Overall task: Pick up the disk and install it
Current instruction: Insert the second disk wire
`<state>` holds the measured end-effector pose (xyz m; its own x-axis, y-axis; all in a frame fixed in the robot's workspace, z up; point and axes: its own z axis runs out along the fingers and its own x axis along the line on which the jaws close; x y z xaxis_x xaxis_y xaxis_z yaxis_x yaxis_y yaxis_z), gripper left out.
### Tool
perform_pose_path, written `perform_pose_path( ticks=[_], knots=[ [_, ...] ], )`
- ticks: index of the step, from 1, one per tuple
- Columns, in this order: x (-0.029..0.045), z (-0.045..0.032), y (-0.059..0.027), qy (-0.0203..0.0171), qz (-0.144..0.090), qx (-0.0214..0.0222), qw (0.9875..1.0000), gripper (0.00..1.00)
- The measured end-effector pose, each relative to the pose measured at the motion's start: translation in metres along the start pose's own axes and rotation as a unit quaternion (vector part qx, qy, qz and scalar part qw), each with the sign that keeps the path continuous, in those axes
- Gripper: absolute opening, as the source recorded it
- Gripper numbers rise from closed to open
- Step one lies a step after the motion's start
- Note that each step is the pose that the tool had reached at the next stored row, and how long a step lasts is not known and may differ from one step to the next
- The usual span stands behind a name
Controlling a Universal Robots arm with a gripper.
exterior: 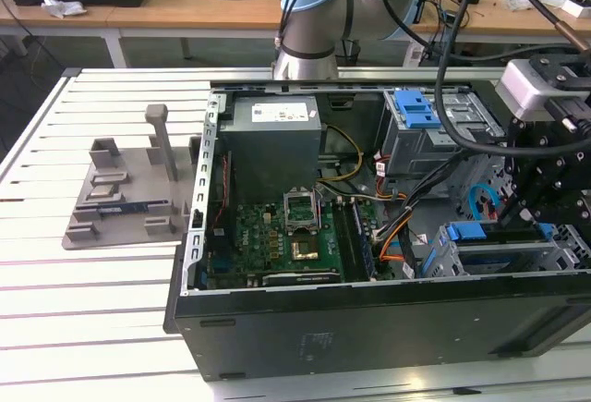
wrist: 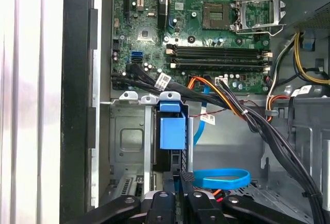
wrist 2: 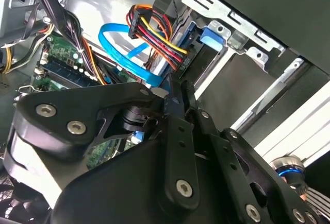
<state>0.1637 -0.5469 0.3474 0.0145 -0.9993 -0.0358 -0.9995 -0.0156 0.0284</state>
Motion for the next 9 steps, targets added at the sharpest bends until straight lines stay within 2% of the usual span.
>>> perform_pose_path(
  ticks=[4, 9],
  knots=[
    [-0.0006, 0.0003, -0.0015, -0.0021, -0.001, 0.0, 1.0, 0.16],
    [-0.0004, 0.0044, -0.0017, -0.0025, -0.001, -0.0006, 1.0, 0.16]
  ],
)
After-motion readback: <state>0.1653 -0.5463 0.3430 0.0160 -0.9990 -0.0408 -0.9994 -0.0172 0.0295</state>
